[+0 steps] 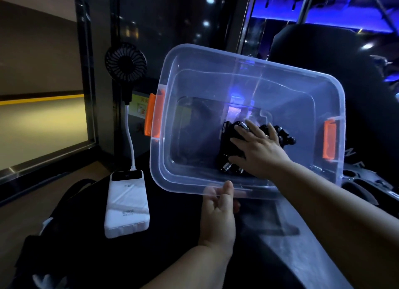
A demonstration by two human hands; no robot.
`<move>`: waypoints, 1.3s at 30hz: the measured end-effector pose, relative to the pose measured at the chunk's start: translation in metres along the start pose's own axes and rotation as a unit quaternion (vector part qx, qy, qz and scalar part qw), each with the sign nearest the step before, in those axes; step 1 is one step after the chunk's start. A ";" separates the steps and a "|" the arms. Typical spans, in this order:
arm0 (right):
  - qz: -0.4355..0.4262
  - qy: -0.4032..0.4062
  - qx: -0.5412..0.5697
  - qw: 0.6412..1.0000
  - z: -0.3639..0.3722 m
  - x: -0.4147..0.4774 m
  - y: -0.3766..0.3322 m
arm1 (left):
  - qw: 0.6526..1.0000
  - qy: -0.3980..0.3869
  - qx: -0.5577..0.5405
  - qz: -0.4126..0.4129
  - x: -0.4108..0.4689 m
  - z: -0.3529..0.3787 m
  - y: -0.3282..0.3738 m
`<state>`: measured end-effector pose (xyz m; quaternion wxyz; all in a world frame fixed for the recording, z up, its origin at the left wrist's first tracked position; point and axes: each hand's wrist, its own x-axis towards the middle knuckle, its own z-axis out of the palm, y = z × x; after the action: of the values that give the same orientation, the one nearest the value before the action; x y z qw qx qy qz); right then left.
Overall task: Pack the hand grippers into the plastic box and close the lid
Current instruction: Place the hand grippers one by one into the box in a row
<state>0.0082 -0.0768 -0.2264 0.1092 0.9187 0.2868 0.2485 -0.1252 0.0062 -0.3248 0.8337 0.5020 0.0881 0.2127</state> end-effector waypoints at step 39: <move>0.431 -0.088 0.218 0.871 0.020 -0.223 0.088 | 0.999 -0.028 0.017 0.023 -0.004 0.007 0.003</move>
<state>-0.0981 -0.2792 -0.3010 -0.1871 0.9697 -0.1018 0.1197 -0.1270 -0.0004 -0.3194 0.8218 0.5240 0.0571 0.2162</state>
